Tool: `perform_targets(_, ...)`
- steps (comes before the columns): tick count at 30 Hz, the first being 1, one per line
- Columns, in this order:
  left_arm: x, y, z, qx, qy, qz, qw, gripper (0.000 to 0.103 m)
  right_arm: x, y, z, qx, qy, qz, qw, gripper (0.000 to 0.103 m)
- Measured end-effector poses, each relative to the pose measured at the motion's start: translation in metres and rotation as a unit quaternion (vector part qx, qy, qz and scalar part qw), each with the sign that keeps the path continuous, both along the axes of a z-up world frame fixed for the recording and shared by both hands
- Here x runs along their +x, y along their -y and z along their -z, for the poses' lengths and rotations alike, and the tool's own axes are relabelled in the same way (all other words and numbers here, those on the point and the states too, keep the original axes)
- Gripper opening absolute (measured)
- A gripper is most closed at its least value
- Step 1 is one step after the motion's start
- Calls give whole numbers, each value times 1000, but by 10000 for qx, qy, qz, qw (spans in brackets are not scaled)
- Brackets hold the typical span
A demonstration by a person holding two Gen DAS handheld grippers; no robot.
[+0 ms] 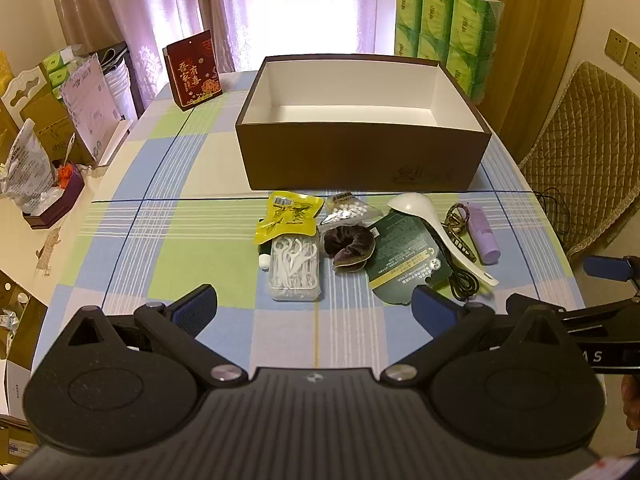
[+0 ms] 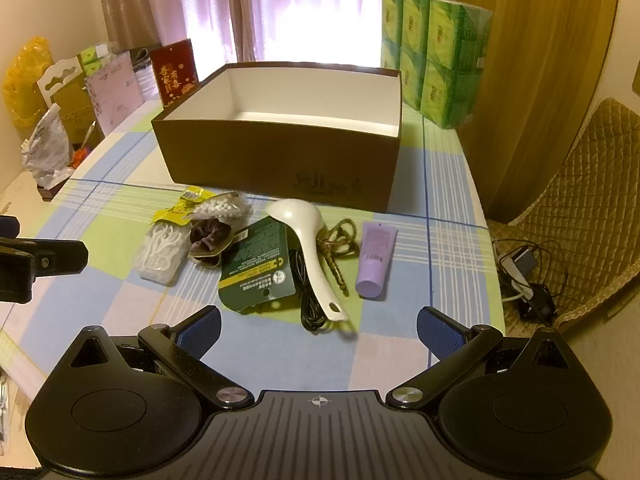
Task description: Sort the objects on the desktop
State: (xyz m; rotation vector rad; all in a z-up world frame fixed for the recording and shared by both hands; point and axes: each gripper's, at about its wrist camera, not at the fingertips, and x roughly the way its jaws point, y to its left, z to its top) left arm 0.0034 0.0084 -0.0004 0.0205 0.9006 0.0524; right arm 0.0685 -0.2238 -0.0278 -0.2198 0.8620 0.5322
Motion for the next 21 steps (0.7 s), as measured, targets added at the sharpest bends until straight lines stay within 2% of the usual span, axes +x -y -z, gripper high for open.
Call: perform_targets(21,11,-4,7,-65,-105,23,9999,102,3,-4,0,-80,-5,55,10000,101)
